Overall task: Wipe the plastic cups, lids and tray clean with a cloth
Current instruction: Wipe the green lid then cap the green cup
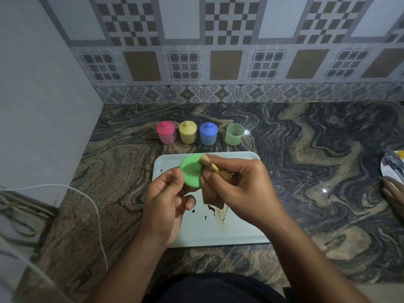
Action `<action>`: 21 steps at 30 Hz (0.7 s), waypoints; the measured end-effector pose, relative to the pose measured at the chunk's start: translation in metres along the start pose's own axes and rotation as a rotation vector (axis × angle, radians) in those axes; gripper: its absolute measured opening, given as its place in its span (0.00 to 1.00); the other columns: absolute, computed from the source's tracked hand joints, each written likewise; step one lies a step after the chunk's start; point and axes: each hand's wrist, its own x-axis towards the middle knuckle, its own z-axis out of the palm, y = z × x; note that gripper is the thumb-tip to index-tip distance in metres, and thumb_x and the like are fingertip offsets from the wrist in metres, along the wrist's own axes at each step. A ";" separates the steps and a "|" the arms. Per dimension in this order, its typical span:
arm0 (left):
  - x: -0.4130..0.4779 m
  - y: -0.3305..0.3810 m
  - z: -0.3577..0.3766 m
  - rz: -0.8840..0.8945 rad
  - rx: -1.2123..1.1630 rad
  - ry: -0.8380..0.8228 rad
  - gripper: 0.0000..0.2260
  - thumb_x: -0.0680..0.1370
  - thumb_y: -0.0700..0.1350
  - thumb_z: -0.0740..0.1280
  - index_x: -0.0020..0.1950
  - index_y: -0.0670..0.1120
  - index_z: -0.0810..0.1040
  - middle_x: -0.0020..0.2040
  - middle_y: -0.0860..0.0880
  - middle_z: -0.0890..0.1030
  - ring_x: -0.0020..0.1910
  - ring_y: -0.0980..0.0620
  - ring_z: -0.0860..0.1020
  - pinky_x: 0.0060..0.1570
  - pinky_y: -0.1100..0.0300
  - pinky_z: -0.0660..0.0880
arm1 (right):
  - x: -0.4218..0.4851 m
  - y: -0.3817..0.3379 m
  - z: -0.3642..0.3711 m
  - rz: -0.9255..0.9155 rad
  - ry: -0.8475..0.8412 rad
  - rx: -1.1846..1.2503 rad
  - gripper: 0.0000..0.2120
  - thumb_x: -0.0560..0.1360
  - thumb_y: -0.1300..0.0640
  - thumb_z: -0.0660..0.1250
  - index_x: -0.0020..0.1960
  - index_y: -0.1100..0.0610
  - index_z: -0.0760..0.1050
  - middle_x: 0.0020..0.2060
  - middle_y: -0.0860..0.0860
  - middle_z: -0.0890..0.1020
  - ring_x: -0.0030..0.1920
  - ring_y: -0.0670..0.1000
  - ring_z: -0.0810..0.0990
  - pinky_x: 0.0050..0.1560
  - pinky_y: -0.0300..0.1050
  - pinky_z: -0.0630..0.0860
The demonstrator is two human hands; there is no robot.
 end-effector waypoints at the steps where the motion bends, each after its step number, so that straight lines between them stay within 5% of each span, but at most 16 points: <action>1: 0.000 0.000 0.001 -0.009 -0.017 0.007 0.11 0.78 0.47 0.63 0.49 0.42 0.82 0.42 0.45 0.82 0.36 0.55 0.76 0.25 0.64 0.68 | 0.000 0.001 0.000 0.000 0.000 -0.016 0.18 0.77 0.67 0.71 0.50 0.44 0.86 0.46 0.40 0.88 0.44 0.45 0.86 0.42 0.48 0.85; 5: 0.000 0.000 0.003 0.029 -0.067 -0.090 0.14 0.81 0.47 0.61 0.53 0.45 0.85 0.54 0.42 0.84 0.51 0.48 0.82 0.42 0.58 0.79 | -0.001 -0.001 0.001 -0.003 -0.013 0.051 0.17 0.78 0.69 0.70 0.52 0.48 0.86 0.44 0.50 0.89 0.35 0.50 0.84 0.32 0.43 0.80; 7: -0.002 -0.001 0.004 0.095 -0.031 -0.155 0.14 0.80 0.45 0.60 0.55 0.41 0.83 0.56 0.41 0.84 0.56 0.47 0.82 0.51 0.58 0.79 | 0.000 -0.002 0.000 -0.009 0.008 0.079 0.17 0.78 0.69 0.69 0.53 0.48 0.86 0.41 0.55 0.88 0.39 0.50 0.85 0.37 0.42 0.82; 11: -0.001 0.000 0.002 0.104 0.079 -0.091 0.10 0.76 0.42 0.65 0.52 0.44 0.85 0.48 0.43 0.85 0.43 0.51 0.82 0.40 0.61 0.78 | 0.003 -0.003 -0.005 -0.052 0.010 0.014 0.16 0.76 0.68 0.72 0.54 0.48 0.86 0.56 0.48 0.86 0.65 0.39 0.79 0.66 0.48 0.79; 17: 0.001 0.004 0.005 0.025 0.073 0.010 0.15 0.79 0.50 0.62 0.46 0.42 0.83 0.38 0.44 0.81 0.32 0.55 0.74 0.25 0.63 0.67 | 0.001 0.000 -0.005 -0.036 -0.013 0.039 0.13 0.76 0.68 0.73 0.53 0.52 0.87 0.56 0.50 0.87 0.65 0.39 0.79 0.67 0.47 0.78; 21: 0.003 0.002 0.004 0.027 0.022 -0.038 0.17 0.80 0.53 0.61 0.52 0.45 0.85 0.52 0.40 0.83 0.49 0.45 0.81 0.40 0.56 0.77 | 0.000 0.003 -0.002 -0.023 -0.007 0.071 0.14 0.75 0.68 0.73 0.51 0.49 0.87 0.56 0.49 0.86 0.66 0.39 0.79 0.64 0.46 0.80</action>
